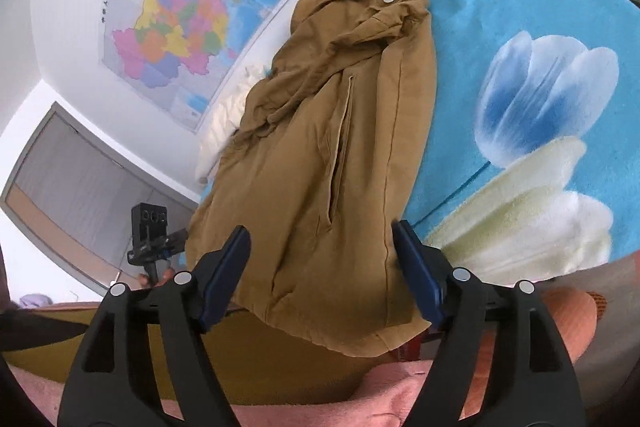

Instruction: Fold large clothes

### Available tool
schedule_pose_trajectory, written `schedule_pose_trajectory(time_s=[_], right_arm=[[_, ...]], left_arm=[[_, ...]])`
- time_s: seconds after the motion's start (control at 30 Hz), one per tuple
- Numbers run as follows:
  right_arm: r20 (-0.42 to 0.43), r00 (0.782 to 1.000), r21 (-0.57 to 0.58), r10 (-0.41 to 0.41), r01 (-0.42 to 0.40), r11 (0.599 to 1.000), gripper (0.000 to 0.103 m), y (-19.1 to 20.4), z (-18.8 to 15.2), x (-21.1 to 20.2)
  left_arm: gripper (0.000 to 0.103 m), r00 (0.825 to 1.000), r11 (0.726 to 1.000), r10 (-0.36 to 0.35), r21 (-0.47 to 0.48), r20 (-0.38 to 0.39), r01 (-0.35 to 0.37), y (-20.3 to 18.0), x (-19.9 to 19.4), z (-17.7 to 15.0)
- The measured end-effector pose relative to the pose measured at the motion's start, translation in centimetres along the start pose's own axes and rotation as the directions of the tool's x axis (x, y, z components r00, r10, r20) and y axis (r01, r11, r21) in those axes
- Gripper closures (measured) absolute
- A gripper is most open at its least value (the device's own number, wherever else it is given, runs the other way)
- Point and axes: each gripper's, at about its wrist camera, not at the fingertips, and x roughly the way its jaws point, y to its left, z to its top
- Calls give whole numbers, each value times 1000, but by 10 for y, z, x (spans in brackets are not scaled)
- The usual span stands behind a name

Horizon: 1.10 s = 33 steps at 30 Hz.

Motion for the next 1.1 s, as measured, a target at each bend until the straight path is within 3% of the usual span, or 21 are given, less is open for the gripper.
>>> schedule_pose_trajectory(time_s=[0.07,0.1,0.13,0.17,0.2,0.3,0.4,0.57,0.73,1.1], right_arm=[[-2,1000,-2,-1,1,1000,40,3,0,1],[-12,1000,-10,-8,8,1000,66,5,0,5],[-22,999,-16,-23,22,1000,90,5,0,8],[-30,999,-10,-25,25,1000,90,3,-1,10],[-24,1000,3,4,-3,1000,91,4,-1,10],[52,997,-15,51,-50,999,93,21,5,-5],[134,985,-76,106,-96,992,93,47,13,-29],[201,960,-135,193,-169,976,94,85,21,-48],[268,924,-142,274,-243,960,94,98,28,-68],[296,925,-95,240,-221,971,93,105,110,-55]], left_arm=[[21,1000,1000,4,30,-14,-4,-7,3,-2],[24,1000,999,21,42,-16,-20,-11,5,-3],[41,999,999,30,46,-20,-29,-14,8,-3],[61,999,998,51,42,-19,-50,-15,9,-1],[70,998,997,67,30,-15,-66,-14,10,0],[85,999,999,39,-32,30,-38,-9,-6,6],[87,995,1000,21,-11,95,-20,-23,-26,13],[88,983,999,-45,-6,178,47,-37,-61,20],[88,956,988,-142,-19,255,152,-39,-94,24],[90,959,992,-119,-16,258,128,-48,-105,97]])
